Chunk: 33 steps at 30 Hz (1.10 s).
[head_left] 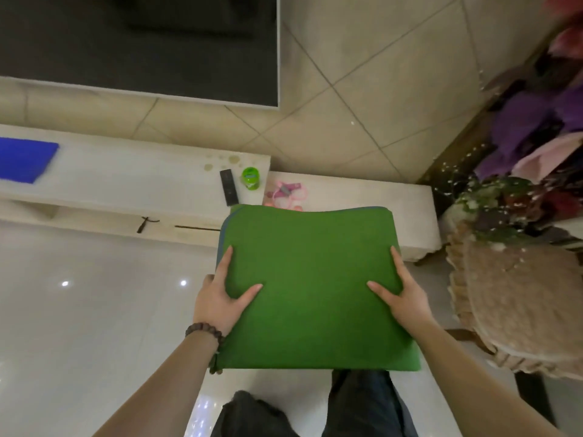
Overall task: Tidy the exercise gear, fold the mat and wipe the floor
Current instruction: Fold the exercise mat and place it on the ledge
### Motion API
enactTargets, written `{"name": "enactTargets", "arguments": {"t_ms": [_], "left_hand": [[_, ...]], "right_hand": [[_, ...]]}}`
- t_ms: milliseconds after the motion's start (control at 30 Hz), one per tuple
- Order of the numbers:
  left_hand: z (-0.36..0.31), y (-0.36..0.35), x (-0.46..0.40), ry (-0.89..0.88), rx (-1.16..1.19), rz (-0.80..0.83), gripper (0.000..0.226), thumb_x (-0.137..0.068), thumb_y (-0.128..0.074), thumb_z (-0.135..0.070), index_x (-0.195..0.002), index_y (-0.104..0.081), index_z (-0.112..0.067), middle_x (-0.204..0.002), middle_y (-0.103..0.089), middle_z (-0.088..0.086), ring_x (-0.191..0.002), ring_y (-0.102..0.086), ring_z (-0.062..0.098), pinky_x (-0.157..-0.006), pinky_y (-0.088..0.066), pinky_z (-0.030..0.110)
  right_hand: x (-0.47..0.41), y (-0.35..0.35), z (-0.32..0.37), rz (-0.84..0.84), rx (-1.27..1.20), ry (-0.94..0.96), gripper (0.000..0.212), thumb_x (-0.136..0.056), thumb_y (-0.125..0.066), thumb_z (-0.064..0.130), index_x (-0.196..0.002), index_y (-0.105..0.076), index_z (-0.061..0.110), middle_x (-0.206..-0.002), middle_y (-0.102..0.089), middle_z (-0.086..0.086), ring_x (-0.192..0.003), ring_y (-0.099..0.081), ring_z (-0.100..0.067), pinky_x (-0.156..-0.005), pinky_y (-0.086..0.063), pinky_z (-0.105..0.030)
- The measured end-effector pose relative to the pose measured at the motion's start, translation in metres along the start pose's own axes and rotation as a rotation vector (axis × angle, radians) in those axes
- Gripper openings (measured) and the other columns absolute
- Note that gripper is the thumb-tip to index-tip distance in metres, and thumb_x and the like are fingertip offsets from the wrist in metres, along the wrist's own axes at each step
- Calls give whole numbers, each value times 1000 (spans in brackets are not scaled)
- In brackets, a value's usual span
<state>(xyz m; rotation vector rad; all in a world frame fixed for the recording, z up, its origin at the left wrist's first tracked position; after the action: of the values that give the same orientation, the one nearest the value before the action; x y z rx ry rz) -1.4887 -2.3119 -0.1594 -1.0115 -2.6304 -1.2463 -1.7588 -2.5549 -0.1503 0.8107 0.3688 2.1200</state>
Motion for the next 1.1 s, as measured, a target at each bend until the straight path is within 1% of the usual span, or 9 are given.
{"name": "enactTargets", "arguments": {"t_ms": [167,333,467,633,733,767,867,933,1100], "left_hand": [[-74,-85,-27,-9,-18,39,96,-72,-71,-59,-147,-11,-54,-102,-47,2,-86,-51,18,-93,-45,34],[-125,-168,-54,40,-6,69,98,-71,-70,-62,-145,-6,-56,-108,-50,5,-90,-55,20,-94,-50,39],[-139,-216,-78,67,-33,106,99,-65,-64,-74,-139,1,-65,-116,-52,8,-102,-58,28,-94,-50,45],[-128,-267,-132,77,98,250,110,-59,-76,-66,-140,-2,-66,-131,-51,3,-113,-56,21,-103,-45,45],[-107,-307,-186,64,132,339,113,-55,-79,-62,-139,-5,-67,-135,-49,1,-119,-54,20,-105,-44,46],[-101,-322,-207,56,129,347,111,-58,-81,-56,-139,-7,-67,-135,-49,1,-119,-54,20,-105,-44,46],[-90,-361,-273,14,107,327,104,-69,-83,-42,-141,-11,-64,-131,-50,1,-115,-55,20,-103,-46,45],[-81,-382,-315,-4,94,304,103,-70,-82,-42,-142,-12,-62,-131,-50,1,-114,-56,20,-103,-46,44],[-65,-417,-395,-1,88,300,103,-73,-81,-39,-142,-8,-61,-136,-48,2,-118,-53,20,-105,-44,42]], "right_hand": [[-59,82,-50,-1,2,-46,88,-81,-71,39,-141,-9,60,-140,-48,6,-116,-55,-19,-99,-46,-38],[-125,149,-86,18,22,-63,87,-80,-71,38,-138,-10,63,-137,-43,13,-116,-48,-14,-102,-40,-37],[-171,173,-114,41,56,-84,89,-75,-71,44,-137,-10,65,-143,-40,11,-129,-43,-18,-109,-36,-44],[-235,164,-152,50,87,-119,88,-74,-71,46,-134,-10,68,-142,-45,2,-124,-49,-21,-106,-40,-46],[-297,146,-187,53,130,-149,92,-64,-67,68,-134,-8,69,-141,-49,-2,-117,-56,-28,-99,-46,-48],[-318,136,-194,45,113,-144,93,-67,-69,63,-137,-9,65,-142,-47,-2,-117,-56,-27,-99,-46,-46],[-385,111,-213,-2,82,-106,89,-81,-72,32,-146,-13,47,-145,-43,-2,-123,-49,-24,-98,-40,-30],[-428,97,-226,-12,111,-92,90,-82,-70,32,-148,-10,44,-144,-44,-1,-124,-49,-22,-98,-38,-28],[-510,76,-242,-28,94,-54,90,-83,-69,36,-148,-7,47,-146,-42,-1,-127,-47,-23,-105,-37,-35]]}}
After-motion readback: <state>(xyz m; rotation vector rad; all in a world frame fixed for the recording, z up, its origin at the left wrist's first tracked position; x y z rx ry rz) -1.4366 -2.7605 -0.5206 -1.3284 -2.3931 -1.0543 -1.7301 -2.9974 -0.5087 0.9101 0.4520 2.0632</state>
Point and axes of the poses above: each hand's wrist, its own x-axis away from the middle knuckle, its own y-axis out of the back of the hand, z = x × y, the point moved 7 cm from there along -x, towards the middle knuckle
